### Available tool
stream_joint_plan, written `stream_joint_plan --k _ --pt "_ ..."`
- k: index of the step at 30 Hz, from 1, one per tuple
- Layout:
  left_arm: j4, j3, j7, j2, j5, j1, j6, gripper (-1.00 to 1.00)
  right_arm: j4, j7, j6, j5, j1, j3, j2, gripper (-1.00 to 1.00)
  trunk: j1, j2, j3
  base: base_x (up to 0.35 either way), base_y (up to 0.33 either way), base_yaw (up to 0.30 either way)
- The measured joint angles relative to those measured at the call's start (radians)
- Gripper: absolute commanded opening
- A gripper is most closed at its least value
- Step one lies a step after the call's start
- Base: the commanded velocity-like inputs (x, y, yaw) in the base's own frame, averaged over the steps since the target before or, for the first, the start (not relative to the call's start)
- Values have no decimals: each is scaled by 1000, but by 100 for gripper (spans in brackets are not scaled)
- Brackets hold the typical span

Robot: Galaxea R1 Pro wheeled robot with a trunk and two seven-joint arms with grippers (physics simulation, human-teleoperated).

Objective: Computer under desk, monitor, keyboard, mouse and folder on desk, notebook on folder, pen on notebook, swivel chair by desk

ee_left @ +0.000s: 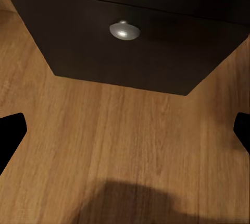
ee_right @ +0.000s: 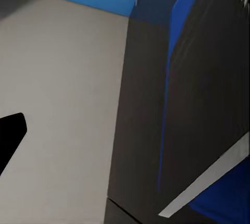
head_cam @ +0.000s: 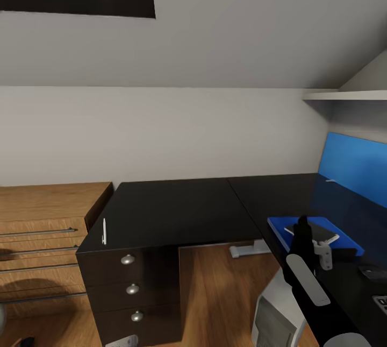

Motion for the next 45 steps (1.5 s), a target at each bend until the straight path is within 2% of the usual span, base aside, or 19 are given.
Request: stream_joint_plan --k 6,28,45 --pt "1 1 -1 0 1 0 -21 100 0 0 0 0 0 0 0 100 0 0 0 -136 0 0" --pt "1 1 2 0 1 0 -24 100 1 5 0 0 0 0 1 100 0 0 0 -62 0 0" --pt "5 2 7 0 1 0 -22 100 0 10 0 1 0 1 1 100 -65 119 53 0 0 0"
